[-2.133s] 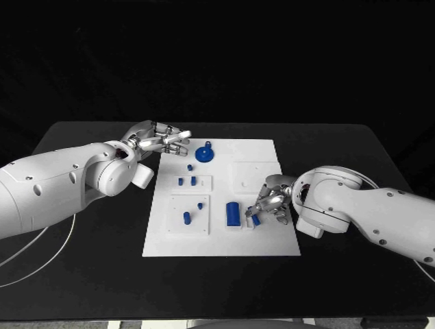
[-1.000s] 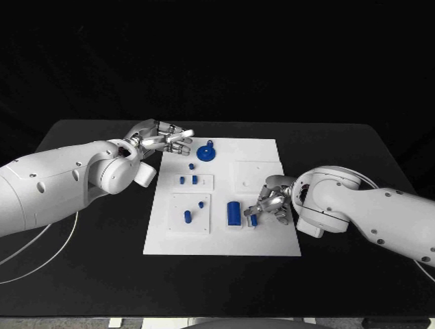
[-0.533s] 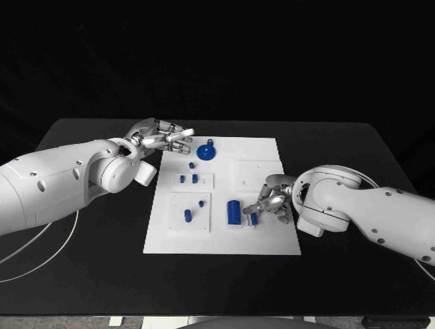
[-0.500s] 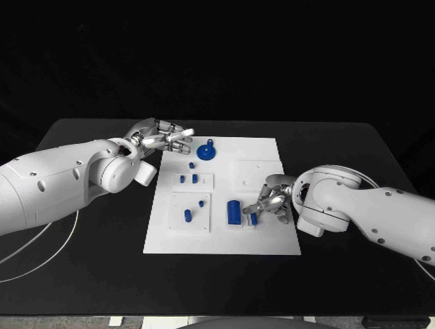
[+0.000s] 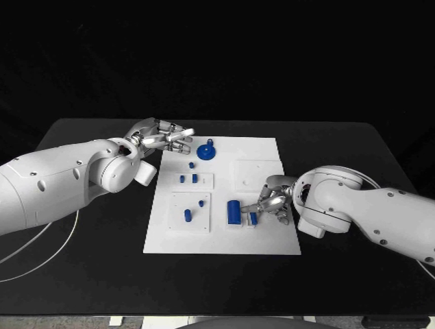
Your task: Assemble the parts on the task board
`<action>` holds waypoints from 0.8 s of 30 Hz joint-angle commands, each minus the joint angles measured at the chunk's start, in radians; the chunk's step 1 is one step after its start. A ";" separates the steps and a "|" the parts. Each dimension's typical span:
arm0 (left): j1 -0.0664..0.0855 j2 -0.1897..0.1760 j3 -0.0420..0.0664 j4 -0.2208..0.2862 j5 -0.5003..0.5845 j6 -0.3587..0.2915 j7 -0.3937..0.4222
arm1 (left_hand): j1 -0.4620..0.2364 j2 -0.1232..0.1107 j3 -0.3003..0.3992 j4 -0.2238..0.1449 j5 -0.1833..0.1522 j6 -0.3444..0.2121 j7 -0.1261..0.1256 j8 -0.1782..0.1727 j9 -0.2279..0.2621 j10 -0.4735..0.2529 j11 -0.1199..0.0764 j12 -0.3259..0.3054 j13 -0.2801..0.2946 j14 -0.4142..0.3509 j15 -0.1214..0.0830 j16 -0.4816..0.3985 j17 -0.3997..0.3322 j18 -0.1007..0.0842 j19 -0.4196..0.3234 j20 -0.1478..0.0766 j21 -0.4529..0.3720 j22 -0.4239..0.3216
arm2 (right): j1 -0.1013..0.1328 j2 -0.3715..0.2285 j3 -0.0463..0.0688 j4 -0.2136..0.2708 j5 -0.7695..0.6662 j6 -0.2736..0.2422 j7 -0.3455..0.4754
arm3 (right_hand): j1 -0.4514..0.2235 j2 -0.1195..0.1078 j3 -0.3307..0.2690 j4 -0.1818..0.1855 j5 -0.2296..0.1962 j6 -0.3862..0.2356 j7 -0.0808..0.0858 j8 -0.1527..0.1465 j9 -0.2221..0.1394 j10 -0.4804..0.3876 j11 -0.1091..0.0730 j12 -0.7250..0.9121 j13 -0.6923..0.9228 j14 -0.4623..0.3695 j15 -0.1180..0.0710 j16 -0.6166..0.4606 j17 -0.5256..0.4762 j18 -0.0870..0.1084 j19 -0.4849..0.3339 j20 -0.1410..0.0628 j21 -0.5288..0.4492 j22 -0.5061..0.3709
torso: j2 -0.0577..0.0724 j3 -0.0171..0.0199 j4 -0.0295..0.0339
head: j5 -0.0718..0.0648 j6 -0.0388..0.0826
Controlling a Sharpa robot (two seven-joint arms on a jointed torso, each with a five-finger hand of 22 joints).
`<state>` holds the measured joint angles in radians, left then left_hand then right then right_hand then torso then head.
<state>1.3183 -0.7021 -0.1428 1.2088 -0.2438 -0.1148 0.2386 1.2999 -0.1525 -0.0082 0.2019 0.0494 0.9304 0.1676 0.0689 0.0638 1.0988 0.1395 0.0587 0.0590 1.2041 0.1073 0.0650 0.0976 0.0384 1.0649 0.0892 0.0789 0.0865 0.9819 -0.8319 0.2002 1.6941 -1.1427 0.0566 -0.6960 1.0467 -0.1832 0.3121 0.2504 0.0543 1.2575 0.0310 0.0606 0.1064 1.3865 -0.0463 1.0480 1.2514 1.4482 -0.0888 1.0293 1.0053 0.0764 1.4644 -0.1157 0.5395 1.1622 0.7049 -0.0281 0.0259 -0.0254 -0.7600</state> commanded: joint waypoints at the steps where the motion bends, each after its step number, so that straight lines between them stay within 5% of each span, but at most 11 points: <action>1: 0.001 0.002 0.001 0.002 -0.003 0.011 0.006 | 0.001 -0.001 0.000 0.005 -0.002 -0.007 -0.002 -0.002 -0.001 -0.005 0.000 0.002 0.000 -0.004 0.004 -0.001 -0.001 -0.006 -0.002 0.001 0.000 -0.001 | -0.014 0.000 -0.012 0.011 0.032 0.060 -0.059 | 0.003 -0.010 -0.003 0.002 -0.006 -0.003 0.004 0.004 0.002 -0.002 -0.001 -0.007 0.001 0.001 -0.009 -0.005 0.001 -0.018 0.045 -0.007 -0.004 -0.001 | 0.000 -0.0001 -0.0001 | 0.002 -0.001; 13: 0.001 0.000 0.001 0.003 -0.005 0.013 0.006 | 0.003 -0.001 0.000 0.007 -0.001 -0.010 -0.001 -0.002 -0.001 -0.007 0.001 0.002 0.000 -0.004 0.004 -0.001 -0.003 -0.006 -0.003 0.001 0.000 -0.002 | -0.014 -0.020 -0.010 0.035 0.029 0.061 -0.053 | 0.013 0.009 0.005 -0.011 -0.004 -0.002 0.005 0.004 0.004 -0.001 0.000 -0.007 0.003 0.003 -0.008 -0.008 0.002 -0.016 0.045 -0.005 -0.006 -0.002 | 0.000 -0.0006 -0.0002 | 0.005 -0.002; 19: 0.001 0.000 0.001 0.003 -0.006 0.014 0.005 | 0.003 -0.001 0.000 0.007 -0.001 -0.010 -0.001 -0.002 -0.001 -0.007 0.001 0.002 0.000 -0.004 0.004 -0.001 -0.003 -0.006 -0.003 0.001 0.000 -0.002 | -0.014 -0.024 -0.009 0.029 0.024 0.064 -0.053 | 0.028 0.031 0.038 -0.057 -0.003 -0.002 0.005 0.003 0.007 -0.001 -0.001 -0.005 0.004 0.003 -0.007 -0.007 0.002 -0.015 0.045 -0.004 -0.004 -0.002 | 0.000 -0.0006 -0.0004 | 0.003 -0.002; 24: 0.001 0.000 0.001 0.003 -0.007 0.013 0.004 | 0.004 0.002 0.001 0.003 -0.001 -0.011 -0.001 -0.002 -0.001 -0.007 0.001 0.002 0.000 -0.004 0.004 -0.001 -0.002 -0.006 -0.003 0.002 0.000 -0.002 | -0.014 -0.026 -0.008 0.021 0.019 0.065 -0.053 | 0.051 0.072 0.086 -0.147 -0.003 -0.005 0.003 0.003 0.006 -0.002 -0.002 -0.005 0.003 0.002 -0.008 -0.009 0.000 -0.015 0.044 -0.004 -0.006 -0.003 | 0.000 -0.0007 -0.0009 | 0.003 -0.002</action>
<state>1.3183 -0.7035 -0.1428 1.2095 -0.2468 -0.1140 0.2380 1.2999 -0.1525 -0.0082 0.2019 0.0494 0.9268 0.1640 0.0689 0.0638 1.0988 0.1395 0.0586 0.0590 1.2041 0.1073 0.0650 0.0958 0.0383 1.0649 0.0892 0.0789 0.0865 0.9740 -0.8562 0.1971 1.7220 -1.1187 0.0877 -0.6920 1.0987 -0.1179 0.3949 0.1090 0.0543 1.2575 0.0312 0.0619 0.1159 1.3865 -0.0464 1.0438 1.2532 1.4518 -0.0923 1.0260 1.0062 0.0764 1.4645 -0.1156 0.5395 1.1604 0.7049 -0.0285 0.0255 -0.0220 -0.7627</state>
